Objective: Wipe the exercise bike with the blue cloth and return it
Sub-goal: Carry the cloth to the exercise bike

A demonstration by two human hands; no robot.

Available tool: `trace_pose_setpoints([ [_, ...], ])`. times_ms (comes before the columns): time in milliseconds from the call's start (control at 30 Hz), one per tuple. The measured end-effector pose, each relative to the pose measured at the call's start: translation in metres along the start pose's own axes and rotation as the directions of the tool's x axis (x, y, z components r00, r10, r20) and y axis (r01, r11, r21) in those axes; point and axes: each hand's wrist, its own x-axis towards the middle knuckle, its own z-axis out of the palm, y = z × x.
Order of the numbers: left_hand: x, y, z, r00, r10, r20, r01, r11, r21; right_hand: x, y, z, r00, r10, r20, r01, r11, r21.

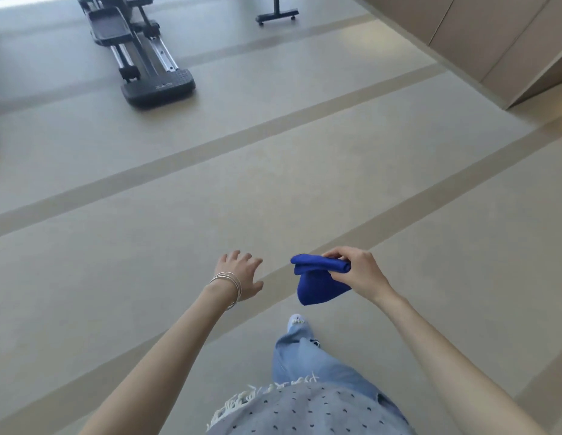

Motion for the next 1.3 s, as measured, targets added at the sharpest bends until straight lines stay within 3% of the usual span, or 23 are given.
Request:
trace_pose_setpoints([
  [367, 0.109, 0.009, -0.068, 0.996, -0.063, 0.064, 0.068, 0.995, -0.079, 0.148, 0.002, -0.068, 0.997, -0.067, 0.049, 0.072, 0.991, -0.112],
  [633, 0.201, -0.046, -0.119, 0.993, -0.089, 0.080, 0.096, 0.991, -0.089, 0.265, -0.014, -0.074, 0.991, -0.046, 0.126, 0.057, 0.995, -0.081],
  [967, 0.340, -0.154, -0.240, 0.997, -0.075, -0.005, 0.075, 0.995, -0.060, 0.455, -0.093, -0.092, 0.992, -0.125, 0.034, 0.129, 0.983, -0.133],
  [1300, 0.451, -0.208, -0.301, 0.996, -0.084, 0.015, 0.085, 0.992, -0.095, 0.592, -0.109, -0.107, 0.991, -0.098, 0.089, 0.109, 0.985, -0.133],
])
